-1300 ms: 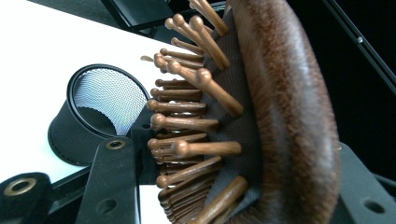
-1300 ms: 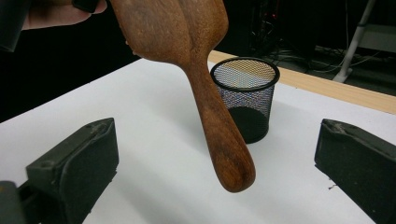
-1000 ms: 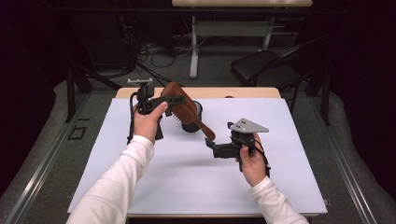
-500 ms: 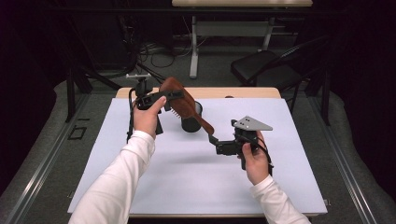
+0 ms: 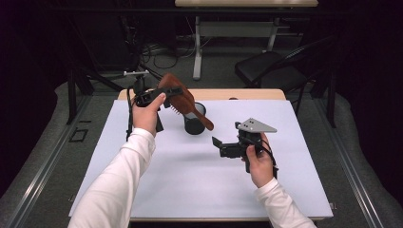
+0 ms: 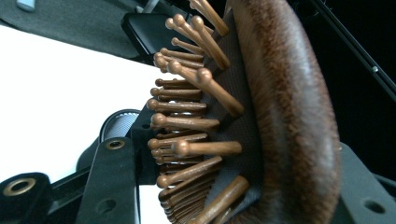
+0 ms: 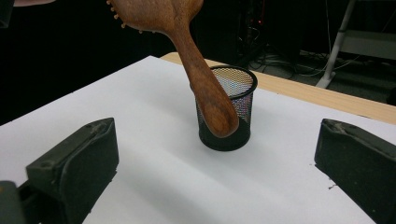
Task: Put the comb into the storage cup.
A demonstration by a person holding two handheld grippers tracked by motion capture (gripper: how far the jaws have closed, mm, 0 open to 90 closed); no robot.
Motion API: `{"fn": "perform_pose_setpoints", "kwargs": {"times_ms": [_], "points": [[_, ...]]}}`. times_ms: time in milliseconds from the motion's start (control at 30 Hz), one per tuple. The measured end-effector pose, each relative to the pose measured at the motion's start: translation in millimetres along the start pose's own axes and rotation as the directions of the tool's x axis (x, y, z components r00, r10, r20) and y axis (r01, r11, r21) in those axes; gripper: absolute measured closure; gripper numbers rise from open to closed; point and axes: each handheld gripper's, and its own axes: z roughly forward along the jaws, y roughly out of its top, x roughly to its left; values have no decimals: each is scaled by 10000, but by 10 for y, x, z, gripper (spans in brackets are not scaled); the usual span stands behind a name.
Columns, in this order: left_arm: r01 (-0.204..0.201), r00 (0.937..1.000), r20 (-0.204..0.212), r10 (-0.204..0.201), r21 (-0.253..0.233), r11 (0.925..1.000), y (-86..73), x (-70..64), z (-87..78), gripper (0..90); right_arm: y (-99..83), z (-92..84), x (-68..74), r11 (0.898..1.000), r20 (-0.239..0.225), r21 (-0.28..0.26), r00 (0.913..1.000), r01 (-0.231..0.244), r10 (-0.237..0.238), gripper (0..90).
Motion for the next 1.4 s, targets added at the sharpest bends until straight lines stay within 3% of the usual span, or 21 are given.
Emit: {"fn": "perform_pose_setpoints", "kwargs": {"times_ms": [233, 400, 933, 1400], "points": [[-188, 9998, -68, 186, -335, 9993, 47, -18, -11, 480, -9, -8, -1, 10000, 25, 11, 10000, -38, 38, 0], [-14, 10000, -11, 13, -444, 9990, 71, -2, -9, 479, -8, -16, -1, 10000, 46, -22, 10000, -53, 53, 0], [-112, 9983, -577, 67, -768, 9970, 200, 24, -56, 478, -7, -32, -19, 9999, 78, -50, 9999, -104, 104, 0], [22, 9940, -1085, -132, -1010, 9949, 262, 119, -45, 478, -14, -29, -21, 9999, 81, -29, 9998, -171, 171, 0]]}}
